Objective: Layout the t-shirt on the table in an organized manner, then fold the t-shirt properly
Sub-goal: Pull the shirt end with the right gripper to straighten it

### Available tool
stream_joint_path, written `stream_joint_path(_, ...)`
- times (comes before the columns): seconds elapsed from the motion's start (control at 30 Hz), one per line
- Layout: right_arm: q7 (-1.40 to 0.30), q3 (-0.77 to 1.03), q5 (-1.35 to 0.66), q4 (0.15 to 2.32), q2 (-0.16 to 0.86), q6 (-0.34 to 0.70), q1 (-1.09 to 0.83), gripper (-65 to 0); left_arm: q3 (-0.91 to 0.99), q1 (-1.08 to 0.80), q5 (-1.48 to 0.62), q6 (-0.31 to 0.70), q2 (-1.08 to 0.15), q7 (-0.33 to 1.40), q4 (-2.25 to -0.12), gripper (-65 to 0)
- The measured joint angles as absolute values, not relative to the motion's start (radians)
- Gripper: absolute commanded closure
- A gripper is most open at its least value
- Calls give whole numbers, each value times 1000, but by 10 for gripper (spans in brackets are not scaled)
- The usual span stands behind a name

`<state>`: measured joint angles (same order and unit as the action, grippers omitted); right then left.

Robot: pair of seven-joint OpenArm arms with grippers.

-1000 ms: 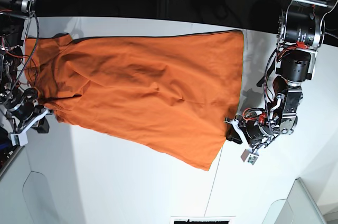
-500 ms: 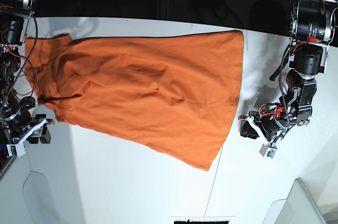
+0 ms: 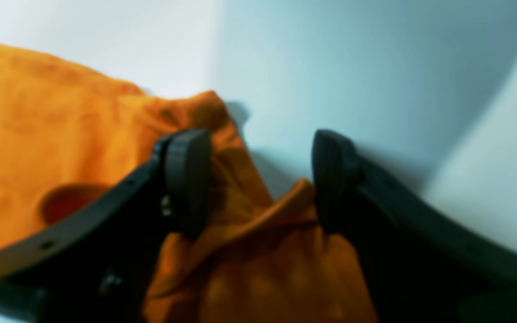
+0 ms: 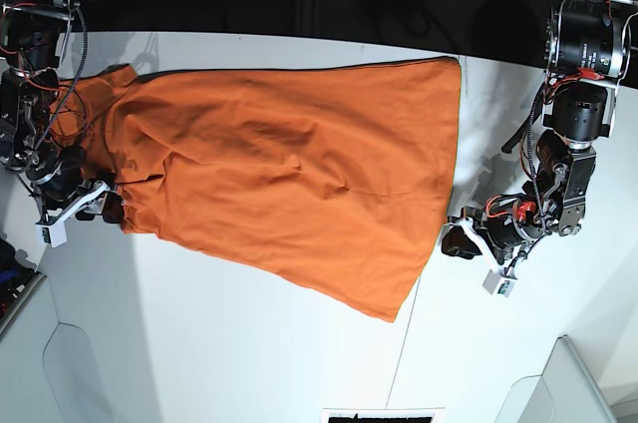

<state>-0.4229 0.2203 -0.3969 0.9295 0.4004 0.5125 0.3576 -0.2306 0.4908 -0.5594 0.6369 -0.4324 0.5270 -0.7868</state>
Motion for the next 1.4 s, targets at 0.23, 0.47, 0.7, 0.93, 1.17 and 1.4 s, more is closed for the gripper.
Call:
stream_joint_path(0.23, -437, 220, -398, 934, 391, 517, 372, -358, -231, 491, -561, 637, -432, 528, -787, -224)
stream_joint_path(0.47, -472, 218, -425, 1084, 390, 517, 383, -358, -231, 491, -562, 637, -433, 541, -787, -224)
stream_joint_path(0.7, -487, 193, -333, 1056, 335, 516, 399, -358, -231, 491, -579, 670, -435, 550, -787, -224)
stream_joint_path(0.93, -447, 60, -298, 962, 321, 428, 411, -240, -231, 490, -603, 671, -432, 555, -786, -224)
stream_joint_path(1.17, -416, 69, -249, 1002, 320, 419, 399, 0, -231, 490, -596, 671, -429, 560, -786, -224)
stream_joint_path(1.4, -432, 183, -208, 1219, 323, 420, 412, 0, -231, 491, -599, 675, -435, 572, -786, -224)
